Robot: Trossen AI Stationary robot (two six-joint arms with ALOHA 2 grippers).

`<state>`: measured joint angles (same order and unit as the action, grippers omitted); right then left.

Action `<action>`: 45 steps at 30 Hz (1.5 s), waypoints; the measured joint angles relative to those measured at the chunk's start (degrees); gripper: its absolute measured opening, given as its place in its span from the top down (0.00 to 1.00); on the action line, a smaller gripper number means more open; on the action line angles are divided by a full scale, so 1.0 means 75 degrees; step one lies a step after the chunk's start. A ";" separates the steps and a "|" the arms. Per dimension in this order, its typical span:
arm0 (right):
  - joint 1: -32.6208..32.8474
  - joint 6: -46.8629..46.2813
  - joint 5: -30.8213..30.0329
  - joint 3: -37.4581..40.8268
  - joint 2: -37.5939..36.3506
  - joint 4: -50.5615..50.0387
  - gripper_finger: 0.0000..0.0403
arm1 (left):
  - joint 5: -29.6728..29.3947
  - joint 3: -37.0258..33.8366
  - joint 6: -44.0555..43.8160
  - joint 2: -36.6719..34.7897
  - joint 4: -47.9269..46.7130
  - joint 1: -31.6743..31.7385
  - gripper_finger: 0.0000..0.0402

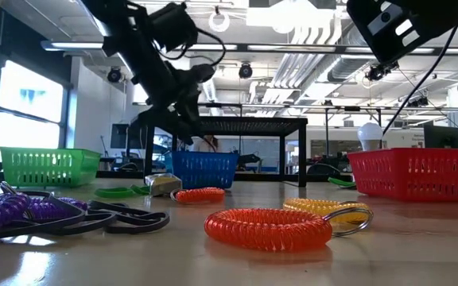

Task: Pick & Place Office Desk Supplies
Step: Put the violet rubber band into the blue basket, then put the green rubber band into the blue basket

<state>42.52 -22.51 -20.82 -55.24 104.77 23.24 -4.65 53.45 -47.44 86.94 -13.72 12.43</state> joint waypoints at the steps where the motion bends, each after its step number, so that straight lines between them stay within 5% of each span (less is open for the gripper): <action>1: 0.0000 -0.0020 -0.0002 0.0000 0.0000 -0.0004 0.61 | 0.0091 0.0000 -0.0227 0.0000 0.0000 0.0087 0.67; 15: 0.0000 -0.0279 -0.0003 0.0003 0.0000 -0.0207 0.61 | 0.0374 0.0000 -0.1112 0.0000 0.0006 0.0348 0.67; 21: 0.0000 -0.0366 0.0000 0.0003 0.0000 -0.0214 0.61 | 0.0518 -0.0002 -0.0600 -0.0027 0.0028 0.0404 0.67; 27: 0.0000 -0.0363 0.0000 0.0003 0.0000 -0.0273 0.61 | 0.1642 0.0000 0.0593 -0.0576 0.0845 0.0263 0.67; 36: 0.0001 -0.0363 0.0001 0.0003 0.0000 -0.0303 0.61 | 0.1170 0.0006 0.3589 -0.1551 0.0056 -0.1869 0.67; 45: -0.0020 -0.0369 0.0000 0.0003 0.0000 -0.0205 0.61 | -0.1031 0.0006 0.2177 -0.1568 -0.2775 -0.3970 0.67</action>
<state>42.37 -25.28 -20.82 -55.22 104.77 21.71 -12.39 53.49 -31.11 75.18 -34.53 -17.35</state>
